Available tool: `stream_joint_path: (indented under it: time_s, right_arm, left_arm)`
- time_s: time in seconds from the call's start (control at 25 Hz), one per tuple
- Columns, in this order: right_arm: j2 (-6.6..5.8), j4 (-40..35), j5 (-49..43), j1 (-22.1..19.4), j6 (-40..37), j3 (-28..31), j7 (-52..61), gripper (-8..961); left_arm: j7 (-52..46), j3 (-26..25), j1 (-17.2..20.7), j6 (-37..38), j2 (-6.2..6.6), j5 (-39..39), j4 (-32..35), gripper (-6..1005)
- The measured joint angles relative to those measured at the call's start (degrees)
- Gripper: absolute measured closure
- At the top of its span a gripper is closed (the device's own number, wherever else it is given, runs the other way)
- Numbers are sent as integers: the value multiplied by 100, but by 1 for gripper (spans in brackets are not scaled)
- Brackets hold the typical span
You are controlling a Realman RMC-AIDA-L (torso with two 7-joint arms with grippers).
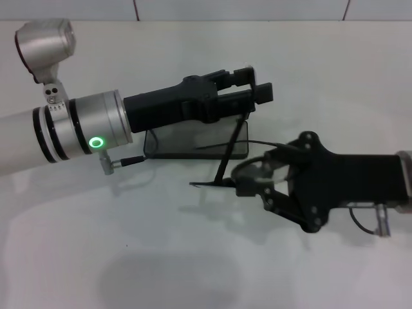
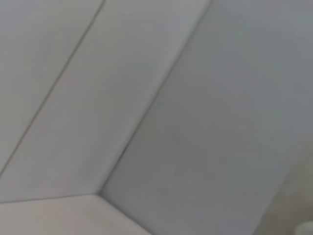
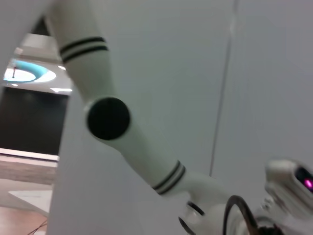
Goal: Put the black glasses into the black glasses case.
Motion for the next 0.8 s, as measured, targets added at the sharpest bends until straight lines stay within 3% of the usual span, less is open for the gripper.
stream_joint_path:
  time_s: [0.32, 0.8]
  right_arm:
    - [-17, 236, -37, 211, 412, -19, 362, 839]
    - [-41, 213, -345, 143, 381, -21, 380, 838]
  left_arm:
    - [260, 550, -79, 50, 0, -228, 26, 161]
    - [318, 635, -96, -35, 28, -279, 12, 161]
